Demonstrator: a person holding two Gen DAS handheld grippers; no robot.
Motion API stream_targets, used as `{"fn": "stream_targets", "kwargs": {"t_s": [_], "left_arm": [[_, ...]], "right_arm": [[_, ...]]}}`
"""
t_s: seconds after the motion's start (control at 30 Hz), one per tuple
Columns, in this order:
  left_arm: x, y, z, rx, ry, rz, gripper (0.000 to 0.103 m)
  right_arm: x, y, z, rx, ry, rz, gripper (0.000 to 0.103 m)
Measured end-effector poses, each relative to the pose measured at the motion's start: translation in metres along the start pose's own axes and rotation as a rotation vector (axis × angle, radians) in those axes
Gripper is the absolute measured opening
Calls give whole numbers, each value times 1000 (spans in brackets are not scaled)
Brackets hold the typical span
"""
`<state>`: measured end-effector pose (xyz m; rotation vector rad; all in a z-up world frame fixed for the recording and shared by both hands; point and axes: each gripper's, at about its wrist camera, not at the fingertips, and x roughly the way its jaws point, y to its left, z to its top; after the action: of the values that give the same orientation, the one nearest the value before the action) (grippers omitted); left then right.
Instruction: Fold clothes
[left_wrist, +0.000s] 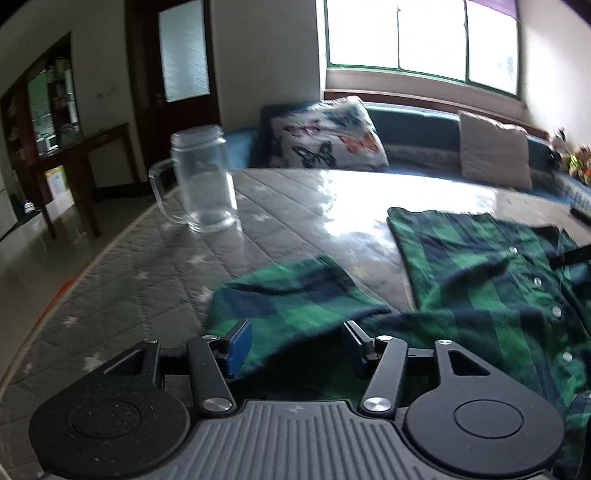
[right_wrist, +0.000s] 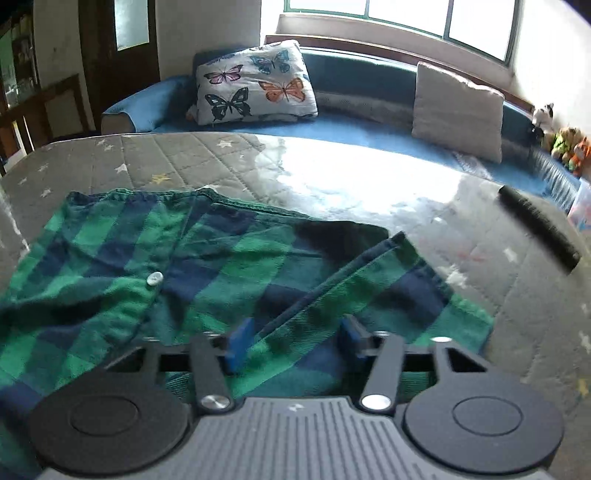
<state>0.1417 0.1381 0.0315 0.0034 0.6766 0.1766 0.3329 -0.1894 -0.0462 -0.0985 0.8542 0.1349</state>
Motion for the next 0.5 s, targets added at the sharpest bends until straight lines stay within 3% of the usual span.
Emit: {"fn": "stream_targets", "kwargs": {"t_s": [0.03, 0.13, 0.3, 0.5], "left_arm": [[3, -4, -1, 9, 7, -4, 58], [9, -15, -6, 39, 23, -9, 58], [10, -25, -14, 69, 31, -5, 59], [1, -33, -17, 83, 23, -15, 61]], "right_arm": [[-3, -3, -1, 5, 0, 12, 22], [-19, -16, -6, 23, -18, 31, 8], [-58, -48, -17, 44, -82, 24, 5], [-110, -100, -42, 70, -138, -61, 5]]}}
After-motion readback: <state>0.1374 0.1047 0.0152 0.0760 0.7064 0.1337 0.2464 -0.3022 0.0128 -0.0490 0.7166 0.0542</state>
